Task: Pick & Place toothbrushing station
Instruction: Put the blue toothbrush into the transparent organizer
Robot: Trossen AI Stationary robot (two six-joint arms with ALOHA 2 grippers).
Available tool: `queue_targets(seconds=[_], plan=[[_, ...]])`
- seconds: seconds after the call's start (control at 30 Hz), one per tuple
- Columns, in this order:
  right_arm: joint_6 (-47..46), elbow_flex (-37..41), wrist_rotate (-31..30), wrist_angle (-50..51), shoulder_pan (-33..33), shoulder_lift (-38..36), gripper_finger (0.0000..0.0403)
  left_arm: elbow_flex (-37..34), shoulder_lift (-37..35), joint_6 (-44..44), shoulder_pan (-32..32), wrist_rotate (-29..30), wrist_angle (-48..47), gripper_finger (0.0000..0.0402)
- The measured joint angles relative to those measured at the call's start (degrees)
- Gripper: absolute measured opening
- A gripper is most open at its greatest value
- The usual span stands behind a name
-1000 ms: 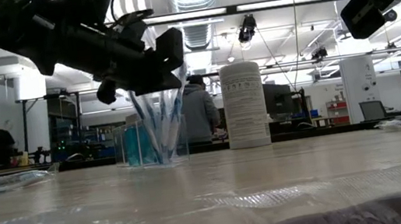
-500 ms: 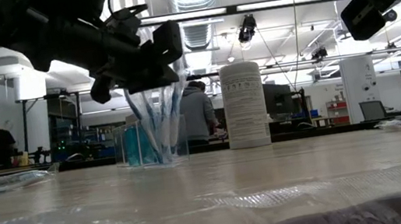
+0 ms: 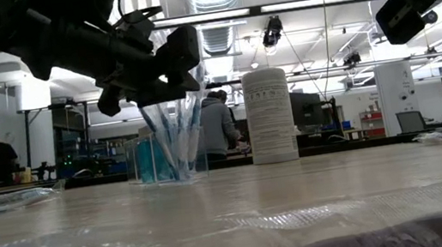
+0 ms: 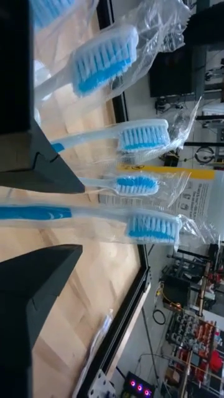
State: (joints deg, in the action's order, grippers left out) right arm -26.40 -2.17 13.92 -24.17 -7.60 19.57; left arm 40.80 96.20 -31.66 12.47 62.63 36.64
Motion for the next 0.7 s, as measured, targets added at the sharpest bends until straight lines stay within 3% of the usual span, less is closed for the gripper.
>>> queue_targets(seconds=[0.33,0.57,0.7], plan=[[0.01,0.0,0.0,-0.02,0.01,0.02,0.0068,0.26,-2.52,3.13,1.55,3.36,0.24,0.0151],[0.01,0.0,0.01,-0.02,0.02,0.02,0.0068,0.31,-7.8,4.99,2.06,3.56,0.09,0.0151],[0.0,0.0,-0.01,0.0,0.0,0.02,0.0068,0.31,-11.8,10.24,3.3,3.07,0.21,0.0151]])
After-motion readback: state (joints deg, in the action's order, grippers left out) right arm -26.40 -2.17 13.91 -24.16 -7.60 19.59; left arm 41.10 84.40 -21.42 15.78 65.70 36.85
